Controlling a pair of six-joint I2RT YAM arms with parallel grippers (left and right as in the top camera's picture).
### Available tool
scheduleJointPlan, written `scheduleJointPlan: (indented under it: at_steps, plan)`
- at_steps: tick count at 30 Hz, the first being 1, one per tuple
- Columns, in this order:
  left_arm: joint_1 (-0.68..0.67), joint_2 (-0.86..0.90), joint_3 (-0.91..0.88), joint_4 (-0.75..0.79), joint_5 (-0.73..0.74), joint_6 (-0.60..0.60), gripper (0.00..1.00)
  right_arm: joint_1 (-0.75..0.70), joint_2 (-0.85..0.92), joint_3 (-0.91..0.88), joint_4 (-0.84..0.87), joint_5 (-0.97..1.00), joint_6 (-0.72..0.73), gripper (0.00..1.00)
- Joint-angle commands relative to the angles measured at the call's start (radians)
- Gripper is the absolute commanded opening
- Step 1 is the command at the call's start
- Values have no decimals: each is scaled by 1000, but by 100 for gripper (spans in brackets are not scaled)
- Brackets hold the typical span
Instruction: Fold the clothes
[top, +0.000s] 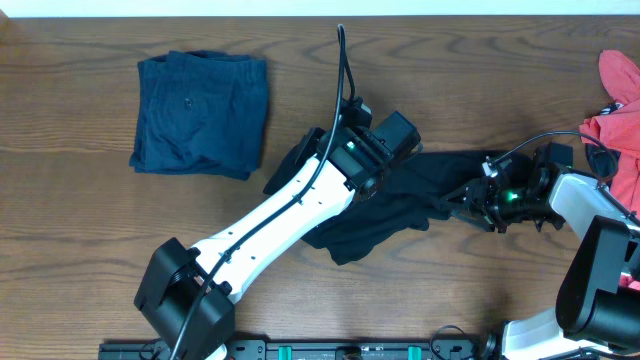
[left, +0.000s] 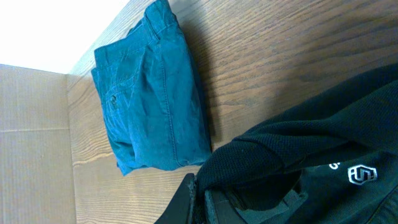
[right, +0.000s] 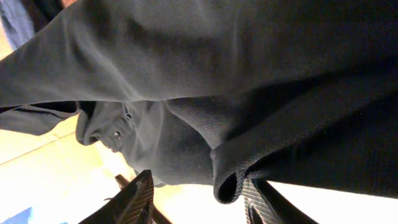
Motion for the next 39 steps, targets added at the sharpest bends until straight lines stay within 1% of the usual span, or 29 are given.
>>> scheduleJointPlan:
  at_steps: [1,9,13,16,22,24,28,30,33,39]
  plan:
    - [0,-19,-4,-5,-8,2,6,-6,-6,-4,2,-76,-26,46]
    - [0,-19,-4,-4,-8,2,6,-6,-6,-4,1,-109,-62,50]
    - [0,-19,-4,-4,-8,2,6,-6,-6,-4,-16,-157,-114,52]
    - [0,-19,-4,-5,-8,2,6,-6,-6,-4,-23,-112,-114,52]
    - [0,-19,-4,-5,-8,2,6,-5,-6,-5,-37,117,-112,53]
    - [0,-19,-4,-5,-8,2,6,-6,-6,-5,-39,168,-85,53]
    - [0,-19,-4,-5,-8,2,6,-7,-6,-5,-22,172,-66,53]
    - [0,-19,-4,-5,-8,2,6,-7,-6,-5,-16,198,-28,53]
    - [0,-19,-4,-5,-8,2,6,-7,-6,-5,-3,224,3,50]
    - [0,-19,-4,-5,-8,2,6,-6,-6,-5,34,232,45,50]
